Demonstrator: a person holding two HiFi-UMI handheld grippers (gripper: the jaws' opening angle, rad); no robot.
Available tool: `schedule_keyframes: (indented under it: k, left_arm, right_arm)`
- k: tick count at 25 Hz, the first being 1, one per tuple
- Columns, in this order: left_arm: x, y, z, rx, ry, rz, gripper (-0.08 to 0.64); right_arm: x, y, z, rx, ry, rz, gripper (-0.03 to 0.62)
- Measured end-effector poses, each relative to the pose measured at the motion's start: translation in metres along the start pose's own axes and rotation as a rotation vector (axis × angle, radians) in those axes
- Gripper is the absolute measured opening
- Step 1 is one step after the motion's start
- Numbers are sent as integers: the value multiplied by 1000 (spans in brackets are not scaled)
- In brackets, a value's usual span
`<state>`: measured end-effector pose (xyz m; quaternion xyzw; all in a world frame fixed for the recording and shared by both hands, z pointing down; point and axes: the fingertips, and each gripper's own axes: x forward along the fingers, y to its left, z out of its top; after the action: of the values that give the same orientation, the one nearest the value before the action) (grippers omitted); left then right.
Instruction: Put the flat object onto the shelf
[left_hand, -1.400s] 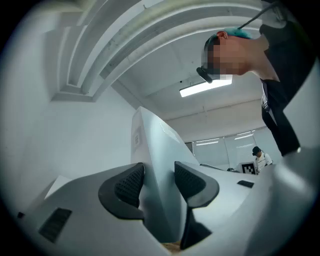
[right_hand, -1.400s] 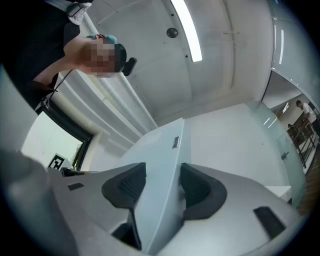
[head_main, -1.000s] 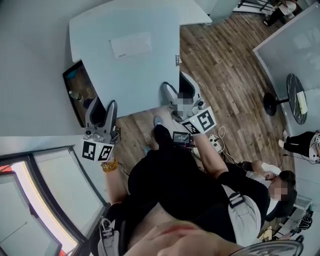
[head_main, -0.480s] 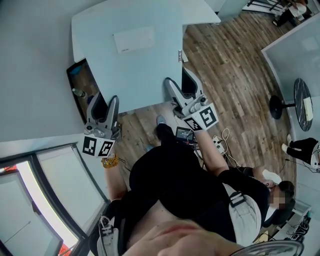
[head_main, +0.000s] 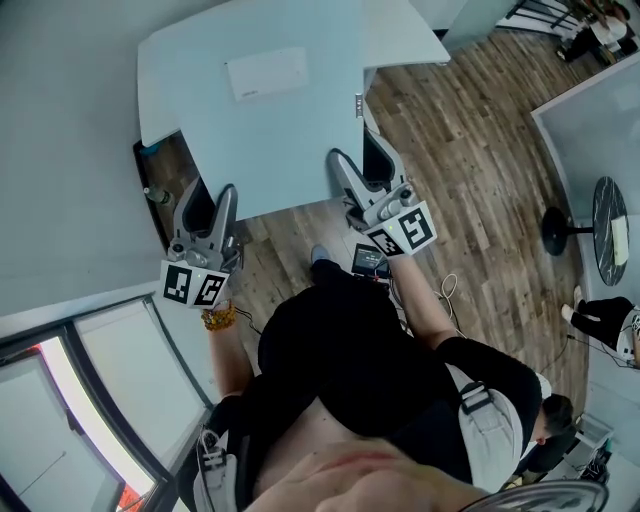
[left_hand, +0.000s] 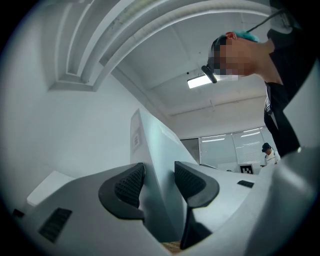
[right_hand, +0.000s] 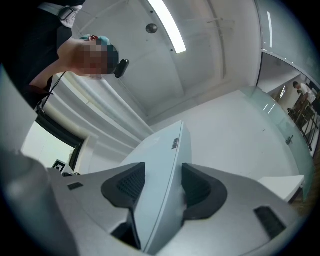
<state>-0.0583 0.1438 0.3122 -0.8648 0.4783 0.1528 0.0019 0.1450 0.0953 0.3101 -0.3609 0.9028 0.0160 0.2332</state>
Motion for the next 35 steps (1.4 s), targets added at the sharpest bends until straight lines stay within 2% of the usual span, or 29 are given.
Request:
schedule_keyframes:
  k: [5, 11, 17, 28, 35]
  left_arm:
    - [26, 11, -6, -1, 0, 31, 195]
    - [74, 68, -28, -46, 18, 68, 195]
    - [81, 79, -37, -60, 7, 74, 195]
    - [186, 222, -33, -70, 2, 38, 195]
    - [229, 286, -46, -95, 14, 14, 195]
  right_arm:
    - [21, -29, -5, 11, 7, 22, 224]
    - [76, -75, -41, 33, 52, 24, 224]
    - [86, -85, -49, 27, 64, 30, 224]
    - [235, -159, -99, 19, 92, -5, 225]
    - [289, -194, -134, 26, 126, -50, 225]
